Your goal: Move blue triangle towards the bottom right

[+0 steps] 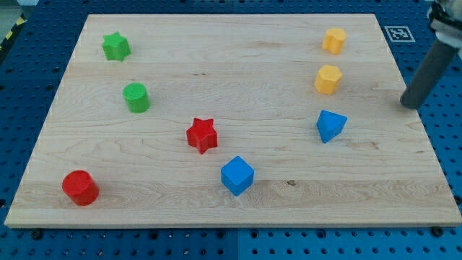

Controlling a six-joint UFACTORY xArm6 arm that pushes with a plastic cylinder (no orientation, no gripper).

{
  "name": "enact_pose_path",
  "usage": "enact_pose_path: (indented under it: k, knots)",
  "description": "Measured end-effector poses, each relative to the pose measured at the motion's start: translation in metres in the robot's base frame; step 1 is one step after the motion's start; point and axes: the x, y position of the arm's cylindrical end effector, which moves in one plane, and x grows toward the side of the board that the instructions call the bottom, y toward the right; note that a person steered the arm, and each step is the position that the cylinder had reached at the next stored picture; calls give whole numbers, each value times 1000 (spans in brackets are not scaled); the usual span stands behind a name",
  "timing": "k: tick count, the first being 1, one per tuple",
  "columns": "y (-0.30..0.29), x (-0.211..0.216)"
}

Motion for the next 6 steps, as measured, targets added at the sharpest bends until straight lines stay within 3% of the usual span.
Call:
enact_pose_path:
  k: [1,5,6]
  knots:
    - [-10,17]
    - [-68,17]
    - [-81,-10]
